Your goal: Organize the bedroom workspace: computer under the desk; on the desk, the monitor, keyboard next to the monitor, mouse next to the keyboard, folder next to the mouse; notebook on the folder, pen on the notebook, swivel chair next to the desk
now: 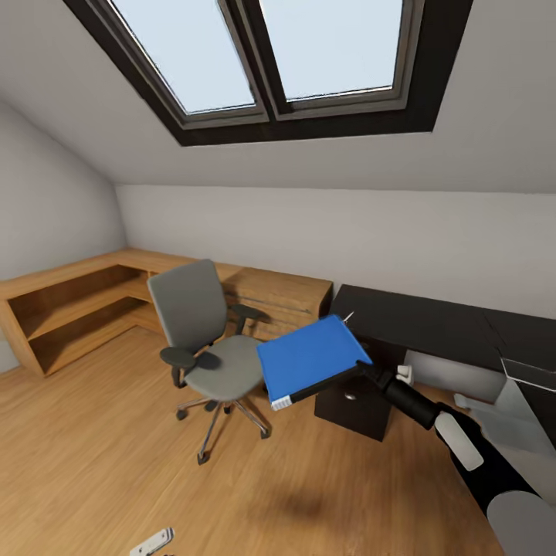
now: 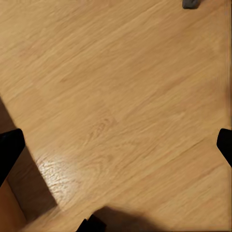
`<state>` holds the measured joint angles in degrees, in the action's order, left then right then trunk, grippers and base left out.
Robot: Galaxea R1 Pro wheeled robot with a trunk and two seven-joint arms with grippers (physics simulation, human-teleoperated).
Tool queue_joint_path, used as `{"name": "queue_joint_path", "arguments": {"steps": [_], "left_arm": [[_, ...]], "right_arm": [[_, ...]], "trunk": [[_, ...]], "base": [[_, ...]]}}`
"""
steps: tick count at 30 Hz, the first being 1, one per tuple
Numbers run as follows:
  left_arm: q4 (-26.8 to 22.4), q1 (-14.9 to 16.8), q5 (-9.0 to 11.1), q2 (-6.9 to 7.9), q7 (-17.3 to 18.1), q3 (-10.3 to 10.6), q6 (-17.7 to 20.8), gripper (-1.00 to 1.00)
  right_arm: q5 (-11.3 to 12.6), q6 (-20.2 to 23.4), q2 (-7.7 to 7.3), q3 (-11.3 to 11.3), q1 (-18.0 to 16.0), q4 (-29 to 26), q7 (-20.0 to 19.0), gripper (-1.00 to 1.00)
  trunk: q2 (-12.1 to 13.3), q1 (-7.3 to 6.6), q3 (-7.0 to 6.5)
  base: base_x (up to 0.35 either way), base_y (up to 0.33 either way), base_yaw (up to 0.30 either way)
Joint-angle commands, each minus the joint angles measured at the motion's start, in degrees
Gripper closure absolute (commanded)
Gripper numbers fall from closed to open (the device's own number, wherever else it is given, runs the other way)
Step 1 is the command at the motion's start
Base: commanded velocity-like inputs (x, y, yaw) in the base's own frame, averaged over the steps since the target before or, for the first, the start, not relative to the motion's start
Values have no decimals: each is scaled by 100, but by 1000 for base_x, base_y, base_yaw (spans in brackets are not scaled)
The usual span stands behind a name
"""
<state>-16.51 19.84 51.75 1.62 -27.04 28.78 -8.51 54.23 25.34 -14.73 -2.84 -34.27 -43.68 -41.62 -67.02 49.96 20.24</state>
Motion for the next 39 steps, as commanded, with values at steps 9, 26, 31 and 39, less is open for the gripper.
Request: {"name": "queue_joint_path", "arguments": {"steps": [9, 26, 31, 39], "left_arm": [[-7, -3, 63, -3, 55, 43, -28, -100], [7, 0, 70, -65, 94, 34, -27, -100], [14, -1, 72, -80, 94, 31, -28, -100], [21, 2, 72, -98, 94, 31, -21, -100]], "right_arm": [[18, 67, -45, -6, 287, -612, 13, 100], [63, 76, -130, 58, 298, -616, 24, 100], [69, 74, -134, 322, 298, -581, 50, 100], [67, 89, -138, 902, 298, -422, 36, 100]], "trunk": [[-4, 0, 7], [-4, 0, 7], [-4, 0, 7], [-4, 0, 7]], "base": [[0, 0, -62], [0, 0, -132], [0, 0, -273], [0, 0, -199]]}}
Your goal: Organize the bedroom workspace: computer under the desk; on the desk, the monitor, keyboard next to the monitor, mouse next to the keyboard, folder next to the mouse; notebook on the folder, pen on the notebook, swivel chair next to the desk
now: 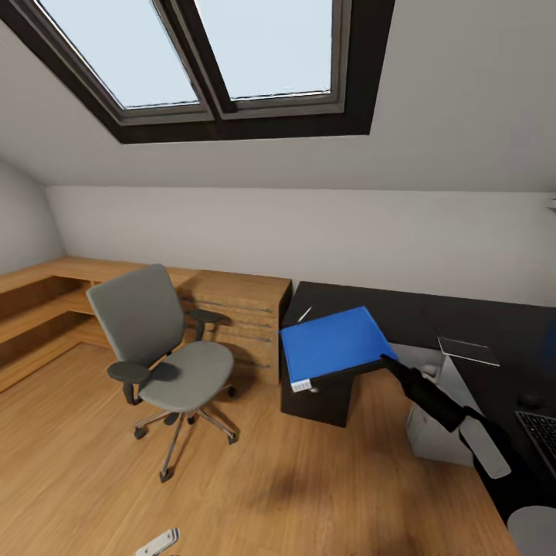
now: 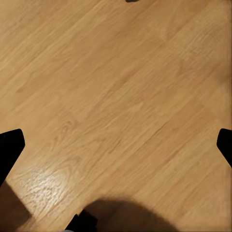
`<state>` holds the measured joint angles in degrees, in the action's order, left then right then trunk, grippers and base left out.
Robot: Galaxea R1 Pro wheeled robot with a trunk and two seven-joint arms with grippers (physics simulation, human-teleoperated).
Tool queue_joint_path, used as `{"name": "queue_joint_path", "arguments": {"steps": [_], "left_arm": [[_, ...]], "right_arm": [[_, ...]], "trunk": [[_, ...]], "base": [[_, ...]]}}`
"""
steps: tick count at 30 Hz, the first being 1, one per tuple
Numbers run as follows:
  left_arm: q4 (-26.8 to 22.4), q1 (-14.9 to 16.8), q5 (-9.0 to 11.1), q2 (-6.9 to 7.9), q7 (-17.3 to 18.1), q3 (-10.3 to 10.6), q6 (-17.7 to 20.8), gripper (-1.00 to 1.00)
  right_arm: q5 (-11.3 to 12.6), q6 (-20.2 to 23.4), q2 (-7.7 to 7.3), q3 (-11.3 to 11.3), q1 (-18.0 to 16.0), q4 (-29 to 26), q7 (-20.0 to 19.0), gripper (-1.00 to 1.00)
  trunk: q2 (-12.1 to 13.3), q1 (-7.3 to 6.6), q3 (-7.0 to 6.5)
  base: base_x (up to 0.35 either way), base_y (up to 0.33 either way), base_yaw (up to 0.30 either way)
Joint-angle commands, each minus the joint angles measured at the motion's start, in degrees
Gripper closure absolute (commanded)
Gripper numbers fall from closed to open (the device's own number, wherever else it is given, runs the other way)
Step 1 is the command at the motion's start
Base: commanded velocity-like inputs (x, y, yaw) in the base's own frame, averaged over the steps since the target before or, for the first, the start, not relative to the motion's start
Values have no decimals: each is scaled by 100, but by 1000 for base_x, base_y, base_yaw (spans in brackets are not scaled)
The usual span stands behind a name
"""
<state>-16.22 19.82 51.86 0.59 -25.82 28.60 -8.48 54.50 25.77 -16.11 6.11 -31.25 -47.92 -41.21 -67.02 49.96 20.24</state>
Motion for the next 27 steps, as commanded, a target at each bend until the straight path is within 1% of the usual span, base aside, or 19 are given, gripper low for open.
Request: {"name": "queue_joint_path", "arguments": {"steps": [1, 13, 27], "left_arm": [[-7, 2, 61, 4, -28, 49, -23, -100], [-4, 1, 61, -15, -28, 49, -26, -100], [33, -2, 61, -21, -28, 54, -27, -100]], "right_arm": [[41, 51, -2, 34, -4, 11, -10, 100], [43, 46, -3, 105, -4, 107, -12, 100], [44, 34, 31, 94, -4, 108, -14, 100]], "trunk": [[-4, 0, 7], [-4, 0, 7], [-4, 0, 7]], "base": [[0, 0, -37], [0, 0, -8], [0, 0, 0]]}}
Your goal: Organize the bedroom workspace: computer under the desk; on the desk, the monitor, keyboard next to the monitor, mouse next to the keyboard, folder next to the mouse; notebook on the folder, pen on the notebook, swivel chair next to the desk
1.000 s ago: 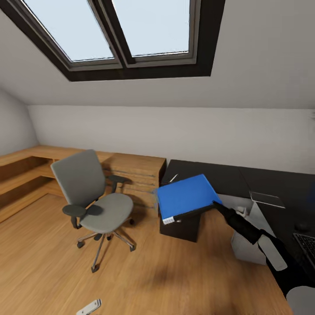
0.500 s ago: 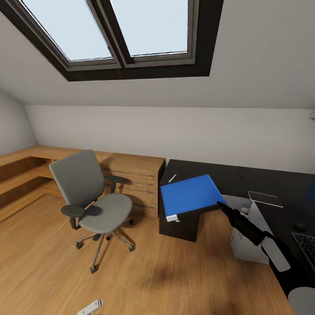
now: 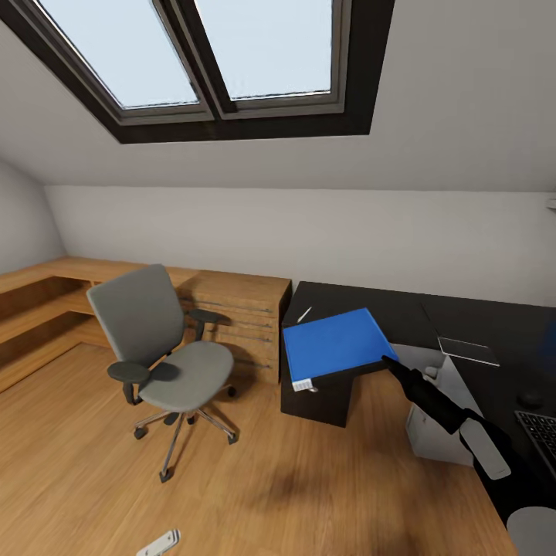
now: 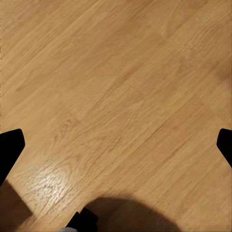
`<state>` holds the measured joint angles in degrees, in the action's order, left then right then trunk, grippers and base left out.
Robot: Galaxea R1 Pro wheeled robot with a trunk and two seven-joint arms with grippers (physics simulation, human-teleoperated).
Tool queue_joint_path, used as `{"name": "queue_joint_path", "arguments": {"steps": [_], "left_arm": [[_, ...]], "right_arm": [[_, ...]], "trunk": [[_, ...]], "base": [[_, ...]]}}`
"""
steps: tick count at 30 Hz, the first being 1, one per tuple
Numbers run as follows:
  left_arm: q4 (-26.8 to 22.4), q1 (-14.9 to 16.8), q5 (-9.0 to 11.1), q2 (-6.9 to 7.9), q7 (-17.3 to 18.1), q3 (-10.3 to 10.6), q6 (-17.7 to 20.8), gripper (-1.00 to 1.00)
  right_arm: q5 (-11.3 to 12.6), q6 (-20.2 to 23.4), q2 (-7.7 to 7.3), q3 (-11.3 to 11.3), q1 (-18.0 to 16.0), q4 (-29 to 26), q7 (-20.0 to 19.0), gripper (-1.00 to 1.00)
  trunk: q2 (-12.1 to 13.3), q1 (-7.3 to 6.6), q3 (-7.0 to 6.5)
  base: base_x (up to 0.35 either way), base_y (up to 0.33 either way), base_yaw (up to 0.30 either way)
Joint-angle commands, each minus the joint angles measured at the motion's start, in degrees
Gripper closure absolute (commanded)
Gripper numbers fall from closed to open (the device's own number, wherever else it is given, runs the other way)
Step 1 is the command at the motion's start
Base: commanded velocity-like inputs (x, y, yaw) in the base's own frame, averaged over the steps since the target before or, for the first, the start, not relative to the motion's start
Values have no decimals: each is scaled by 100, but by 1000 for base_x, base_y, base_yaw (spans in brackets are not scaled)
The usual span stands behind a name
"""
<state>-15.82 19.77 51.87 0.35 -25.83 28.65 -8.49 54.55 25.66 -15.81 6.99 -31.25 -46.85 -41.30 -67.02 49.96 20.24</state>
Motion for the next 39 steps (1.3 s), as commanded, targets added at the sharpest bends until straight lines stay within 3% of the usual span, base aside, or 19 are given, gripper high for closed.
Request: {"name": "queue_joint_path", "arguments": {"steps": [1, 14, 24, 29, 31, 33, 34, 36, 39], "left_arm": [[9, 3, 60, 2, -27, 50, -27, -100], [35, 7, 53, 0, -21, 53, -30, -100], [35, 9, 60, 5, 189, 45, -30, -100], [35, 7, 60, 3, 197, 44, -30, -100], [35, 8, 60, 3, 199, 44, -30, -100], [35, 8, 60, 3, 201, 44, -30, -100], [35, 7, 60, 6, 201, 44, -30, -100], [35, 7, 60, 6, 201, 44, -30, -100], [35, 8, 57, 3, 201, 44, -30, -100]], "right_arm": [[38, 45, 0, 5, -4, 1, -6, 100], [16, 53, 2, 4, -4, 1, -13, 100], [26, 42, 13, -2, -1, 5, -18, 100], [4, -10, 93, -7, -4, -246, 46, 100], [22, -20, 107, -2, -7, -431, 254, 100], [278, -31, 121, 84, -33, -956, 1464, 100], [745, -102, 127, 177, -42, -1428, 2564, 100], [1115, -290, 128, 211, -45, -1743, 3332, 100], [1430, -773, 130, 220, -47, -2007, 4105, 100]], "trunk": [[-4, 0, 7], [-4, 0, 7], [-4, 0, 7], [-4, 0, 7], [-4, 0, 7], [-4, 0, 7], [-4, 0, 7], [-4, 0, 7], [-4, 0, 7]], "base": [[0, 0, 0], [0, 0, -200], [0, 0, -203], [0, 0, -15], [0, 0, -3], [0, 0, -1], [0, 0, 0], [0, 0, 0], [0, 0, 0]]}}
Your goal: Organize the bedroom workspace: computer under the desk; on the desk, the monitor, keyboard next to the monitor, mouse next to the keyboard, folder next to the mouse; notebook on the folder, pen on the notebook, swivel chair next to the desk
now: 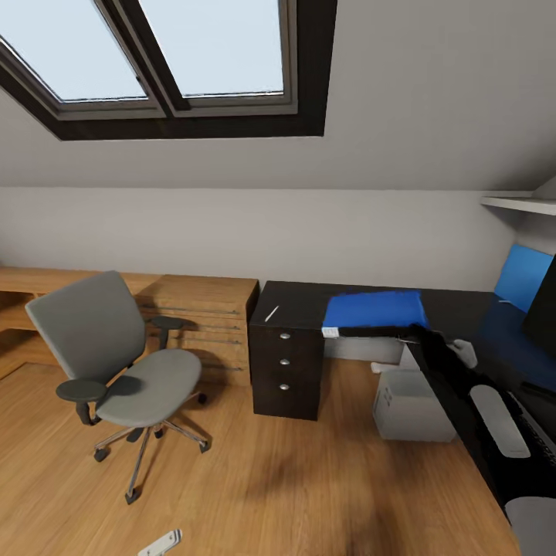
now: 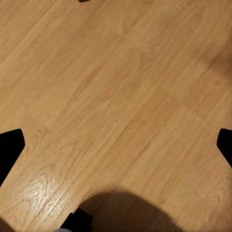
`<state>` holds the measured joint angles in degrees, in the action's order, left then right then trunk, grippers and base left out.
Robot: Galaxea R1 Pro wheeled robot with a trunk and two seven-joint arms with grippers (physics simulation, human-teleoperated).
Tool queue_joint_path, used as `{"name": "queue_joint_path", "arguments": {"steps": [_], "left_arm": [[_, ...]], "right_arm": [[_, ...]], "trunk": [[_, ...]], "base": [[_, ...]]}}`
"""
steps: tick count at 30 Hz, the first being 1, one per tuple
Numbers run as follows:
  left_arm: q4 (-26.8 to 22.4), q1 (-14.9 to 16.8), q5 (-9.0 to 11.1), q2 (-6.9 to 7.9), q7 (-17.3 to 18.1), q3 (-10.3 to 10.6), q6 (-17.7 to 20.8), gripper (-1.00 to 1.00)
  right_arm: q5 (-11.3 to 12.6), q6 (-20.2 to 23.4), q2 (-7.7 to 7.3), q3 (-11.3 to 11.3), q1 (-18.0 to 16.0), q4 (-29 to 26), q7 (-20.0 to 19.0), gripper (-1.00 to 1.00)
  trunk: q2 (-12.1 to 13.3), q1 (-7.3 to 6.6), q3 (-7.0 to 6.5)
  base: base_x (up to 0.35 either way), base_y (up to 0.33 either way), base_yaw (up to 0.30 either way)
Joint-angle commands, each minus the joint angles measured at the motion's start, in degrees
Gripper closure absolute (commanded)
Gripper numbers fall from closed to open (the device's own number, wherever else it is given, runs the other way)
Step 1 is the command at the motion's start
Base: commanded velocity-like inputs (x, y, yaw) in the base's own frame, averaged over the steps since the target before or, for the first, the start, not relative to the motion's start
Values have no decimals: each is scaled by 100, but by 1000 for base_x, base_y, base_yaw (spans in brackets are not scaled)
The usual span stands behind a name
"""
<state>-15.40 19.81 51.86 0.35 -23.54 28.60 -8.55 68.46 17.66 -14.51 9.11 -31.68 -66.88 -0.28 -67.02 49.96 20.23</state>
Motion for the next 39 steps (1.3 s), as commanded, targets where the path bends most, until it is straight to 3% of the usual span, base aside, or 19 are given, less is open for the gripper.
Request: {"name": "queue_joint_path", "arguments": {"steps": [1, 6, 9, 11, 14, 18, 27, 39], "left_arm": [[-7, 4, 56, 2, -28, 49, -24, -100], [-7, 2, 60, 6, -30, 45, -30, -100], [-7, 1, 61, 12, -30, 41, -32, -100], [-7, -2, 56, 10, -29, 46, -39, -100], [-7, 1, 54, 9, -28, 48, -113, -100], [-7, 4, 53, 9, -28, 49, -219, -100], [69, 5, 44, -225, -19, 117, -279, -100], [72, 3, 42, -237, -19, 128, -282, -100]], "right_arm": [[116, -304, 29, 10, -2, -72, 254, 100], [218, -1762, 383, 23, 13, -137, 624, 100], [203, -2458, 571, 16, 26, -144, 653, 100], [201, -2657, 728, 13, 29, -111, 660, 100], [198, -2732, 902, 14, 30, -84, 664, 100], [199, -2757, 1000, 24, 30, -74, 668, 100], [171, -2647, 1283, -82, 119, 223, 784, 100], [163, -2686, 1327, -83, 135, 613, 713, 100]], "trunk": [[-4, 0, 7], [-4, 0, 7], [-4, 0, 7], [-4, 0, 7], [-4, 0, 7], [-4, 0, 7], [-4, 0, 7], [-4, 0, 7]], "base": [[0, 0, 0], [0, 0, 0], [0, 0, 0], [0, 0, 0], [49, 0, 0], [221, 0, 0], [0, 0, 0], [0, 0, 0]]}}
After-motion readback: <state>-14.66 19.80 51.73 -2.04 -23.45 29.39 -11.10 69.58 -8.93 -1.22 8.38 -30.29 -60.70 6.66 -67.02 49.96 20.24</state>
